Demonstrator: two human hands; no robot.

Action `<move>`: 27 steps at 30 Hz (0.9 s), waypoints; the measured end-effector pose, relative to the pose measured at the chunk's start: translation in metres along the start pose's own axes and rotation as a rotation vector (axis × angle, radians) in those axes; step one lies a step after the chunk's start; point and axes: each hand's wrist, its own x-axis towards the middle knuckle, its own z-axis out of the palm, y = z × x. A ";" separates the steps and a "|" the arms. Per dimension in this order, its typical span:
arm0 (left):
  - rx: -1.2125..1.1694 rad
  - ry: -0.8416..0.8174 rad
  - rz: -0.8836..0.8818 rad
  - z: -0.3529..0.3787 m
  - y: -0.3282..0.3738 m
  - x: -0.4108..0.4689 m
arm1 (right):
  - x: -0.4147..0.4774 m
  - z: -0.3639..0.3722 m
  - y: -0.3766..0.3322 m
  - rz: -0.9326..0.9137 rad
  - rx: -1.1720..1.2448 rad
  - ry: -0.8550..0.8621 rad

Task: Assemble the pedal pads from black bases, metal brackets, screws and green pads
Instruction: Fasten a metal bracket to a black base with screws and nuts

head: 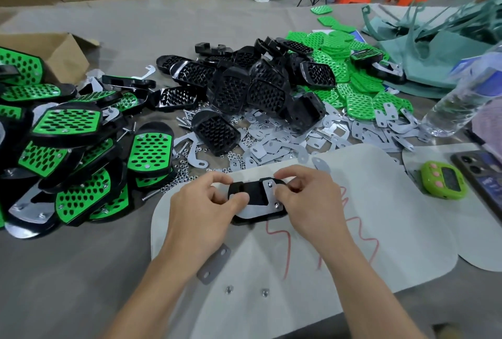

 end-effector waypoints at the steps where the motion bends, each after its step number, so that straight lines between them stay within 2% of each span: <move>1: 0.002 -0.014 0.013 -0.001 -0.001 0.000 | -0.001 -0.001 0.002 -0.009 0.035 -0.008; 4: 0.040 -0.069 0.027 -0.003 -0.003 0.002 | -0.005 -0.005 0.007 -0.021 0.103 -0.066; 8: 0.037 -0.149 0.002 -0.007 -0.004 0.010 | -0.006 -0.007 0.008 -0.070 0.039 -0.123; 16: -0.321 -0.213 -0.138 -0.019 -0.011 0.017 | -0.006 -0.003 0.006 -0.061 0.031 -0.107; 27: -0.252 -0.276 -0.037 -0.026 -0.014 0.015 | -0.007 -0.002 0.009 -0.012 0.108 -0.090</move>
